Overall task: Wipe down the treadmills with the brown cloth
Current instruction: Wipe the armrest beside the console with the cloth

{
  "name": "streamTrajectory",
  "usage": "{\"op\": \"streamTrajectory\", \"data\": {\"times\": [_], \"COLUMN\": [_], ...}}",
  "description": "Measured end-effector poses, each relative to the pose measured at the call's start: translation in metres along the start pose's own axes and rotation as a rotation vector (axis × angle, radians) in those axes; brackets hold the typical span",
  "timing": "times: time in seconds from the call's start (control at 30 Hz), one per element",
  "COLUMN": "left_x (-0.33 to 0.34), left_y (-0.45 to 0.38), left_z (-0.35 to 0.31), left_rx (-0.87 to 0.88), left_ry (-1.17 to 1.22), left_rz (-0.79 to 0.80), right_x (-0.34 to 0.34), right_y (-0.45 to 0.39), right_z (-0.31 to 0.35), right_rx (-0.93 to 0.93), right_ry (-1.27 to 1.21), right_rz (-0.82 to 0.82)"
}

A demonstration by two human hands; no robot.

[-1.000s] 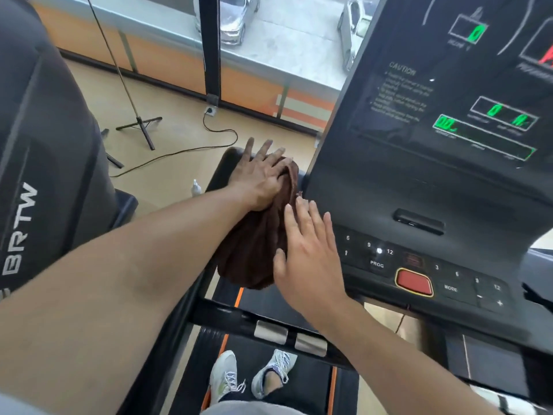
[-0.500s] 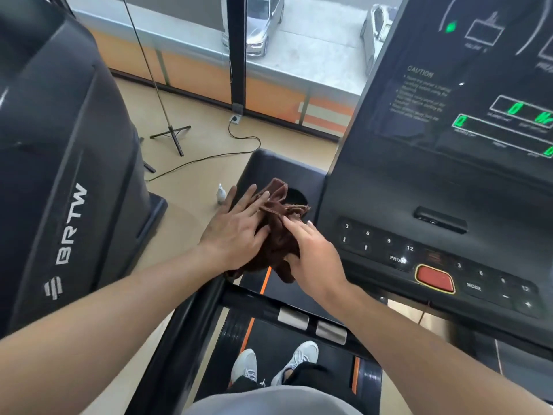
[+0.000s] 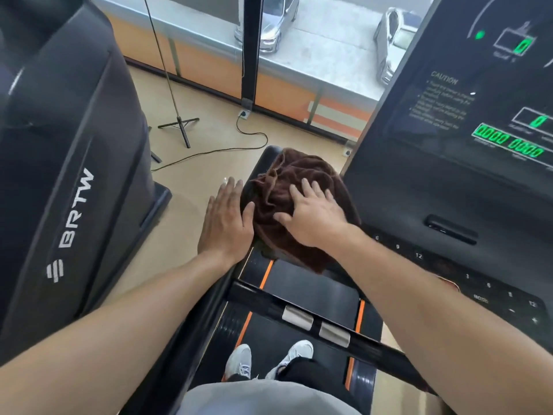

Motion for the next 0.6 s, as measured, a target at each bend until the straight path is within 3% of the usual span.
{"op": "streamTrajectory", "data": {"times": [0.1, 0.27, 0.5, 0.6], "left_x": [0.004, 0.005, 0.005, 0.004], "left_y": [-0.004, -0.009, -0.01, -0.009], "left_z": [0.0, -0.001, -0.005, -0.006], "left_rx": [-0.065, -0.104, -0.125, -0.128], "left_ry": [-0.021, -0.021, -0.056, -0.062], "left_rz": [0.014, 0.023, 0.036, 0.044], "right_x": [0.036, 0.027, 0.047, 0.036], "right_y": [-0.016, -0.057, 0.019, 0.006], "right_z": [0.0, 0.004, 0.019, 0.024], "right_rx": [0.02, -0.013, -0.037, 0.048], "right_ry": [0.023, -0.012, 0.06, 0.063], "right_rz": [-0.072, -0.184, -0.154, -0.032]}}
Point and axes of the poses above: each hand's wrist, its own y-axis away from the middle knuckle, its own x-axis out of the palm, z = x × y, the point moved 1 cm from there along -y, towards the middle knuckle, and after that the axes turned 3 degrees about y, right-handed, at the moved point
